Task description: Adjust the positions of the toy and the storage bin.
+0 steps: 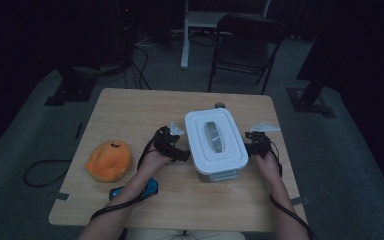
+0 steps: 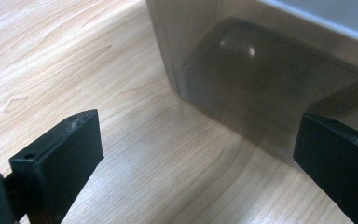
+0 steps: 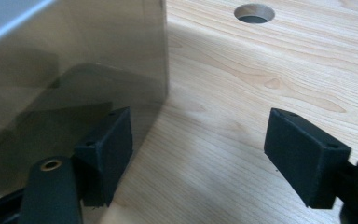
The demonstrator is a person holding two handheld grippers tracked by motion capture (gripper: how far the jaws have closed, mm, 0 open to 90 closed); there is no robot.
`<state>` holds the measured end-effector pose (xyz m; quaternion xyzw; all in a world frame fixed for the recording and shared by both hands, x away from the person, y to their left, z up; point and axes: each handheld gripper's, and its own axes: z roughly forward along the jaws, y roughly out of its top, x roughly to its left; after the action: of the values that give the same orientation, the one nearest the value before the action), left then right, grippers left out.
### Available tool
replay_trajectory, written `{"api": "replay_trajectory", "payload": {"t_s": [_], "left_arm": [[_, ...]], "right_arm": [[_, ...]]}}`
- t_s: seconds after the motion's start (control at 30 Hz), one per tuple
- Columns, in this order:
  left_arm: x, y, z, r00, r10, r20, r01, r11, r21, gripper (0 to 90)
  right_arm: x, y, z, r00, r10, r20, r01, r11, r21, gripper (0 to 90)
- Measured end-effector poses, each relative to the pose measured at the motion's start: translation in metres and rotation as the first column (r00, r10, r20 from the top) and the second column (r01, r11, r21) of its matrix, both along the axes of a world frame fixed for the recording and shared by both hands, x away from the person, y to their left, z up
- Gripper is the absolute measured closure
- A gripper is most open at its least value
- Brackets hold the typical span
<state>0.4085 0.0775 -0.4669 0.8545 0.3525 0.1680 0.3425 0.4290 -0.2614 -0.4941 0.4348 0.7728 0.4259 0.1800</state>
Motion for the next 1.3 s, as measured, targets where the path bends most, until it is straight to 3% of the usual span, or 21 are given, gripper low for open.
{"api": "replay_trajectory", "payload": {"t_s": [0.33,0.73,0.93,1.17,1.3], "left_arm": [[-0.011,-0.006,0.002,0.9993,-0.037,-0.001,0.037,0.9991,0.022,1.9],[-0.038,-0.017,0.003,0.9960,-0.089,0.005,0.089,0.9955,0.032,1.9],[-0.056,-0.025,0.001,0.9912,-0.132,0.010,0.132,0.9911,0.015,1.8],[-0.073,-0.039,-0.002,0.9810,-0.194,-0.002,0.194,0.9810,-0.001,1.8],[-0.080,-0.046,-0.004,0.9752,-0.221,-0.013,0.220,0.9752,-0.019,1.7]], "right_arm": [[-0.008,0.000,0.001,0.9990,0.037,0.025,-0.037,0.9991,-0.019,26.3],[-0.027,-0.010,0.002,0.9957,0.090,0.021,-0.090,0.9957,-0.022,26.8],[-0.039,-0.021,0.001,0.9933,0.115,0.013,-0.115,0.9933,-0.008,26.8],[-0.049,-0.032,0.003,0.9899,0.139,0.026,-0.138,0.9898,-0.034,28.1],[-0.055,-0.040,0.002,0.9888,0.147,0.026,-0.146,0.9889,-0.025,28.2]]}}
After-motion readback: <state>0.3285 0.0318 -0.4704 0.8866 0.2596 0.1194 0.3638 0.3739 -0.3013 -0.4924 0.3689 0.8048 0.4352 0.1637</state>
